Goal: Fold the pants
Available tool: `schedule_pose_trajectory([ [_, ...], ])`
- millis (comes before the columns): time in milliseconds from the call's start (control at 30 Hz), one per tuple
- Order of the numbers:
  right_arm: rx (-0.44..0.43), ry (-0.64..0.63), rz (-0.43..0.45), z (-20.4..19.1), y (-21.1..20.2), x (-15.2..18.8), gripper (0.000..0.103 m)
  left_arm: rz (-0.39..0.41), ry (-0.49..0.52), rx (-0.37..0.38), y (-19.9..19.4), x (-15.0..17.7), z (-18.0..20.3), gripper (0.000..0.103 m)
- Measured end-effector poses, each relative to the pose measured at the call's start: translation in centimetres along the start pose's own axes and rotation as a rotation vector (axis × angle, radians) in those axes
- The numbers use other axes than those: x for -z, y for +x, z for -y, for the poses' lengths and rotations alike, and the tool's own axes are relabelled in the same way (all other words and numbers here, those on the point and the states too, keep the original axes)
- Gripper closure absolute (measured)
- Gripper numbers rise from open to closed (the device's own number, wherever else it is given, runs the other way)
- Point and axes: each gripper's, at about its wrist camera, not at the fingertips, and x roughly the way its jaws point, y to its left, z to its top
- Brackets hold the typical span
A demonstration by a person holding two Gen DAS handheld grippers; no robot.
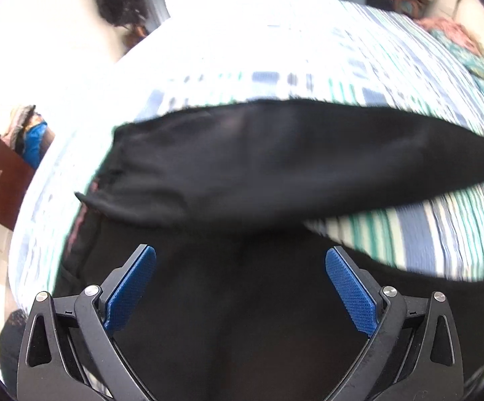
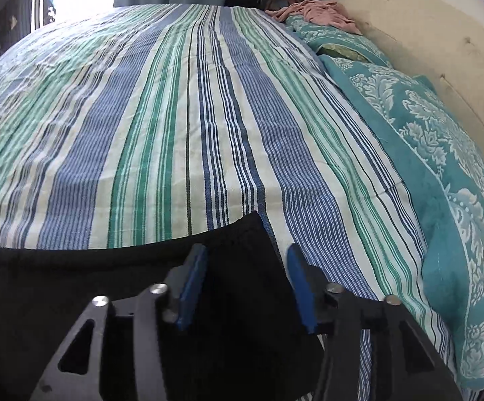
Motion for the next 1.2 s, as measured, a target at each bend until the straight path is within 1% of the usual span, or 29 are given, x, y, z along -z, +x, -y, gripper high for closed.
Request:
schedule_pose_trajectory([
  [33, -0.017, 0.038, 0.050, 0.3, -1.9, 0.3, 0.030, 0.005, -0.029, -0.062, 1.6, -1.0, -1.3, 0.001],
  [67, -0.052, 0.069, 0.092, 0.5, -3.9, 0.8, 0.028, -0.014, -0.038, -0.142, 3.9, -1.4, -2.6, 0.001],
  [100, -0.101, 0.094, 0.109, 0.8, -5.8, 1.4, 0.026, -0.046, -0.035, -0.222, 6.4, -1.1, -3.8, 0.000],
  [133, -0.146, 0.115, 0.117, 0.9, -7.7, 2.2, 0.026, -0.082, -0.041, -0.159, 8.7, -0.5, -4.9, 0.000],
  [167, -0.180, 0.132, 0.123, 1.1, -9.7, 3.6, 0.026, -0.103, -0.085, -0.083, 10.0, 0.4, -6.1, 0.000],
  [200, -0.215, 0.145, 0.125, 1.3, -11.8, 5.2, 0.025, -0.070, -0.140, -0.036, 9.6, 1.0, -7.0, 0.000],
  [233, -0.256, 0.157, 0.120, 1.3, -14.0, 7.2, 0.022, -0.059, -0.153, -0.024, 8.9, 1.2, -7.2, 0.000],
  [267, -0.304, 0.172, 0.110, 1.5, -15.9, 9.4, 0.016, -0.049, -0.148, -0.035, 7.9, 1.5, -7.1, 0.000],
  [300, -0.359, 0.189, 0.096, 1.8, -17.7, 11.7, 0.012, -0.031, -0.148, -0.058, 6.7, 1.9, -7.0, 0.001],
  [333, -0.412, 0.210, 0.077, 2.2, -19.4, 14.4, 0.010, -0.012, -0.151, -0.051, 5.4, 2.6, -6.9, 0.001],
  [400, -0.464, 0.282, 0.022, 3.5, -21.6, 20.0, 0.010, -0.001, -0.141, 0.044, 3.4, 3.9, -6.3, 0.001],
  [433, -0.478, 0.329, -0.032, 4.3, -21.8, 22.8, 0.010, -0.010, -0.115, 0.080, 2.6, 5.0, -5.8, 0.001],
  [467, -0.472, 0.382, -0.096, 5.4, -21.5, 25.7, 0.010, -0.022, -0.078, 0.093, 2.1, 6.1, -5.1, 0.001],
  [500, -0.438, 0.444, -0.160, 6.8, -20.8, 28.3, 0.010, -0.039, -0.030, 0.085, 1.9, 7.4, -4.3, 0.001],
  [533, -0.373, 0.518, -0.220, 8.4, -20.0, 30.9, 0.010, -0.064, 0.016, 0.067, 2.0, 8.7, -3.6, 0.001],
  [567, -0.311, 0.598, -0.265, 10.4, -19.4, 33.2, 0.021, -0.087, 0.043, 0.055, 2.4, 9.6, -3.2, 0.000],
  [600, -0.321, 0.693, -0.228, 12.5, -19.4, 34.9, 0.033, -0.075, 0.038, 0.060, 2.1, 10.7, -3.5, 0.000],
  [633, -0.334, 0.786, -0.181, 14.3, -20.0, 35.7, 0.041, -0.055, 0.017, 0.064, 1.7, 11.3, -4.1, 0.000],
  [667, -0.277, 0.808, -0.160, 15.2, -20.8, 35.9, 0.041, -0.059, 0.006, 0.060, 1.4, 11.5, -4.3, 0.000],
  [700, -0.217, 0.784, -0.137, 15.3, -21.9, 35.5, 0.038, -0.067, -0.004, 0.068, 1.1, 11.8, -4.8, 0.000],
  [733, -0.169, 0.747, -0.116, 14.7, -23.0, 34.9, 0.028, -0.068, -0.014, 0.077, 0.7, 12.1, -5.2, 0.001],
  [767, -0.160, 0.724, -0.091, 14.0, -24.1, 34.5, 0.021, -0.062, -0.023, 0.085, 0.4, 12.2, -5.5, 0.001],
  [867, -0.254, 0.686, -0.017, 9.8, -27.0, 33.9, 0.019, -0.040, -0.016, 0.084, 0.0, 13.1, -5.5, 0.001],
  [933, -0.309, 0.630, 0.014, 5.1, -28.5, 33.8, 0.015, -0.037, 0.018, 0.085, 0.4, 14.1, -5.1, 0.000],
  [967, -0.343, 0.603, 0.020, 2.3, -29.0, 33.7, 0.014, -0.016, 0.026, 0.079, 0.4, 14.3, -4.9, 0.000],
  [1033, -0.406, 0.523, 0.019, -3.7, -29.6, 34.2, 0.014, -0.003, 0.021, 0.077, 0.4, 14.4, -4.9, 0.000],
  [1133, -0.429, 0.346, 0.011, -12.0, -30.4, 34.8, 0.014, -0.003, 0.009, 0.090, 0.4, 14.6, -5.1, 0.000],
  [1200, -0.457, 0.243, -0.009, -16.2, -30.6, 35.2, 0.014, 0.011, 0.012, 0.089, 0.3, 14.8, -5.1, 0.000],
])
